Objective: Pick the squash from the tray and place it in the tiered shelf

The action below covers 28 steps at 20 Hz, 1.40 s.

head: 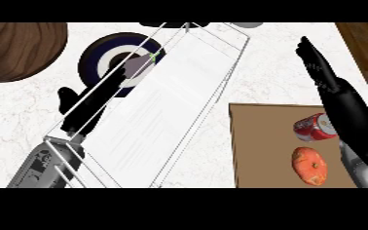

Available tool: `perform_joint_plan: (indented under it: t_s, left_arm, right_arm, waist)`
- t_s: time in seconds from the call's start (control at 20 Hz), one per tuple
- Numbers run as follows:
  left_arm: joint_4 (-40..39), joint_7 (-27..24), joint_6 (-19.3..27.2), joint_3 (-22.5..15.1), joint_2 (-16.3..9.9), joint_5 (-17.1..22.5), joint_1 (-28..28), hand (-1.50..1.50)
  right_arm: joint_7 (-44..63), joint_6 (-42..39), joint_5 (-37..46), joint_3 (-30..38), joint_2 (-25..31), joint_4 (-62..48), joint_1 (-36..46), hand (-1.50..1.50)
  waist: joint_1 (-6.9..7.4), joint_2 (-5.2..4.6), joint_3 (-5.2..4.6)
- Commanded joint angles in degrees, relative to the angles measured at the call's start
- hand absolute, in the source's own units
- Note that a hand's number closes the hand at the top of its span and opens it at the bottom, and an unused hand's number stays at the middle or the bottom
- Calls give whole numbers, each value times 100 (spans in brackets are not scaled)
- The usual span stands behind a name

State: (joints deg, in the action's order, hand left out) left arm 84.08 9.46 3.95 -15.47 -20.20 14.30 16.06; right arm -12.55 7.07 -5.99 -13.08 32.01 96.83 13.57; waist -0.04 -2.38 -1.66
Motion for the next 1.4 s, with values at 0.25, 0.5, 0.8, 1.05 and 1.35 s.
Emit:
perform_joint_plan:
  t_s: [0.25,0.5,0.8,1.05,1.35]
  left_arm:
    - [-485,-259,512,404,-434,-365,-1053,0]
    - [-503,-547,499,30,-19,-436,-1474,0]
    - [-711,-1017,169,97,-114,-578,-1528,0]
    - [-844,-807,143,181,-14,-591,-1282,0]
    - [-653,-824,107,75,-5,-613,-1336,0]
  right_arm:
    - [1203,1290,-152,1912,716,-1263,-2017,-150]
    - [1054,1542,-972,2692,44,-1755,-2795,-150]
    - [-98,47,-1323,2673,-3,-674,-3851,-150]
    - [1338,-119,-1193,2589,634,856,-4297,-150]
    - [3107,63,252,2020,1906,1673,-4755,-150]
  waist:
    - [-693,268,165]
    - [-412,291,180]
    - [-110,255,161]
    - [-80,241,154]
    - [13,208,119]
